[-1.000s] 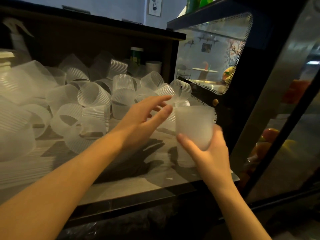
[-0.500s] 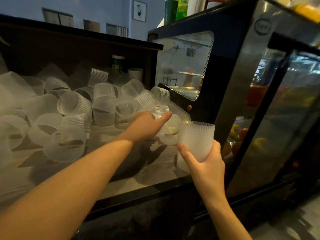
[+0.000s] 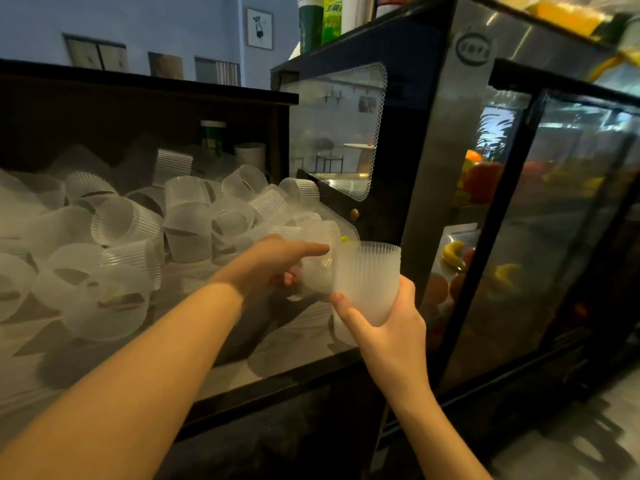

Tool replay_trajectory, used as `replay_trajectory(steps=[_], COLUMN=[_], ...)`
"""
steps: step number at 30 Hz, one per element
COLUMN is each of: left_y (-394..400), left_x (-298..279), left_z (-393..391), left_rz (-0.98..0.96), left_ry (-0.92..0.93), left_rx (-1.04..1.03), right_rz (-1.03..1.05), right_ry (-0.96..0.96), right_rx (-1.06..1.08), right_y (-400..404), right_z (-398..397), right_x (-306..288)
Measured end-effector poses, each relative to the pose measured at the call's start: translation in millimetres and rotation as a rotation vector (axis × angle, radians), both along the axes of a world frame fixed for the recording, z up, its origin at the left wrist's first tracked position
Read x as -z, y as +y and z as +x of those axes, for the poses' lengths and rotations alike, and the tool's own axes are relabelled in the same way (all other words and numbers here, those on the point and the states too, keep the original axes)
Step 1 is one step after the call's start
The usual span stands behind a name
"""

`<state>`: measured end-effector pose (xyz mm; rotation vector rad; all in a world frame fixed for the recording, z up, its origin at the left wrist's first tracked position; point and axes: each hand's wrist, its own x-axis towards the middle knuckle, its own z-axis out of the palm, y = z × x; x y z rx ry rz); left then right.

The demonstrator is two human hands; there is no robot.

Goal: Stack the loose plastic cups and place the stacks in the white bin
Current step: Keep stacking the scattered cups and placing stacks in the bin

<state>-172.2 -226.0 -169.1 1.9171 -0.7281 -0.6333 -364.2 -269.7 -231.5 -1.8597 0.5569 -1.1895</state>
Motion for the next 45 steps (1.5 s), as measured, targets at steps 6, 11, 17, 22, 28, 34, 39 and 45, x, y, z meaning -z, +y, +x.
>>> replay_trajectory(steps=[6,11,17,22,28,34,39,45], left_y=[34.7,63.8,91.0,94.5,91.5,88.9,83.7,74.7], left_x=[-7.7,-13.1,-1.8,0.0,3.3,15.2,19.9,31.3], left_z=[3.7,9.2,7.4,-2.2,-12.2,-11.1,-15.0,23.2], left_rz=[-0.020,-0.334,-0.645,-0.774,-0.673,-0.429,-0.450,-0.271], left_ry=[0.147,0.224,0.198,0.014,-0.218,-0.398,-0.433,-0.752], left_rx=[0.107,0.181,0.134,0.136,0.191,0.283,0.190,-0.114], right_rz=[-0.044,-0.023,-0.029,-0.210,-0.307,-0.188,-0.085,-0.060], right_ry=[0.058,0.074,0.139,0.272,0.259,0.120,0.044,0.094], right_rx=[-0.020,-0.057,-0.076,-0.055,-0.088,-0.127,-0.098,0.033], right_y=[2.4,2.8,0.8,2.2,16.9,12.6,4.4,-13.6], right_z=[0.0,1.0,10.9,33.1,52.1,45.8,41.6,39.2], right_x=[-0.7,-3.3,-5.6,-10.8,-4.6,-1.5,-1.2,-2.0])
